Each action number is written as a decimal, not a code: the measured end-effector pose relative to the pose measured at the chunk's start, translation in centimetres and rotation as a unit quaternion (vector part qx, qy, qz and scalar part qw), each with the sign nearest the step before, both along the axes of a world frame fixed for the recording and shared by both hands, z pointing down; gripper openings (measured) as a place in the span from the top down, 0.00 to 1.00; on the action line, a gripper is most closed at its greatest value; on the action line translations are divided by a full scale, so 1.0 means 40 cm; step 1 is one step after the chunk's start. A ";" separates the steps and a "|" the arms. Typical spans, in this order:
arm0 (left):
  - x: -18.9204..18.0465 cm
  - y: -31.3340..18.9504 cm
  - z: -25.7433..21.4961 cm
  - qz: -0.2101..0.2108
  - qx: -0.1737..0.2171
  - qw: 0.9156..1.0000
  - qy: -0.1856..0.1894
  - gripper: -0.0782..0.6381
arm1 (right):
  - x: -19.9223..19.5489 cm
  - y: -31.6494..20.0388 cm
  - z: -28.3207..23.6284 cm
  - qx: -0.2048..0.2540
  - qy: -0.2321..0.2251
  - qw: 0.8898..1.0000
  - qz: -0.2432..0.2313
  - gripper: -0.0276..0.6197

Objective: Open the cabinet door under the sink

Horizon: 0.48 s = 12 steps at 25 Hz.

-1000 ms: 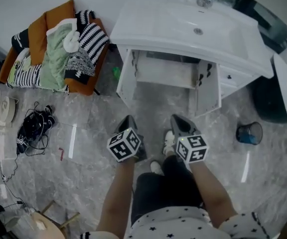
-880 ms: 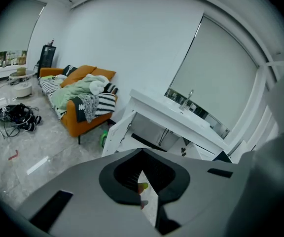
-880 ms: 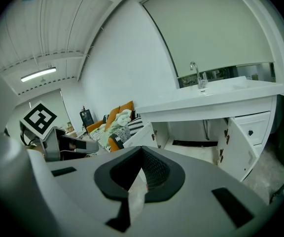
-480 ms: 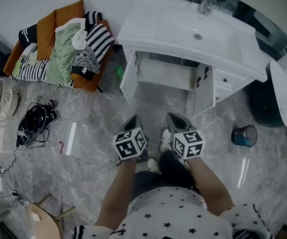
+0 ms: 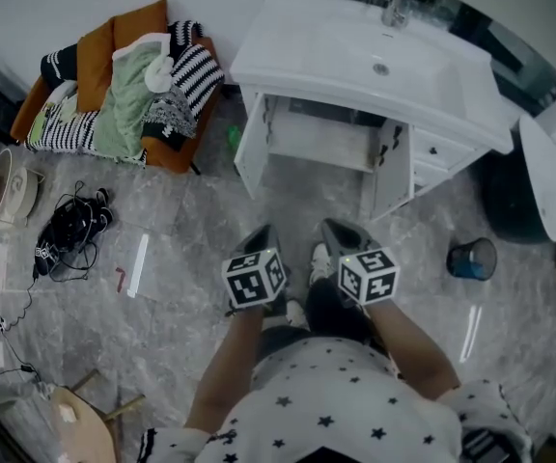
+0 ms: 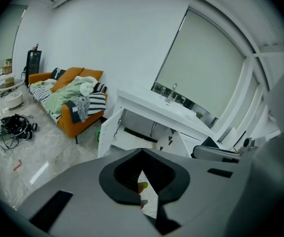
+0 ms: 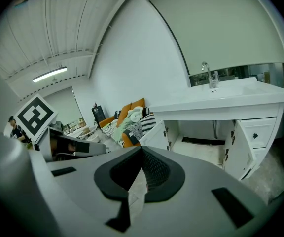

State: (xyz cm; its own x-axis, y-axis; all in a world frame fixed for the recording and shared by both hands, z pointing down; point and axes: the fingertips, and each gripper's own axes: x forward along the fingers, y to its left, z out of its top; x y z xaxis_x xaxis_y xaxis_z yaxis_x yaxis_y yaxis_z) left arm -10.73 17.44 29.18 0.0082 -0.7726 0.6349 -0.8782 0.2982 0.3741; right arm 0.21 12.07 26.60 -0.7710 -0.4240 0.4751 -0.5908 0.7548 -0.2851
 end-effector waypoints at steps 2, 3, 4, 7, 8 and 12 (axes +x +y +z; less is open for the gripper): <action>0.007 0.010 -0.002 0.003 0.000 1.000 0.002 0.88 | 0.005 0.007 -0.006 0.001 -0.002 1.000 0.001 0.94; 0.011 0.015 -0.002 0.005 0.000 1.000 0.002 0.88 | 0.007 0.009 -0.010 0.001 -0.003 1.000 0.001 0.94; 0.016 0.019 -0.002 0.006 -0.001 1.000 0.002 0.88 | 0.008 0.012 -0.013 0.001 -0.005 1.000 0.001 0.94; 0.029 0.032 -0.002 0.011 -0.003 1.000 0.003 0.88 | 0.009 0.024 -0.021 0.001 -0.006 1.000 -0.002 0.94; 0.033 0.035 -0.001 0.013 -0.004 1.000 0.004 0.88 | 0.009 0.027 -0.023 0.001 -0.007 1.000 -0.002 0.94; 0.046 0.042 -0.001 0.018 -0.002 1.000 0.005 0.88 | 0.010 0.036 -0.030 0.004 -0.012 1.000 -0.001 0.95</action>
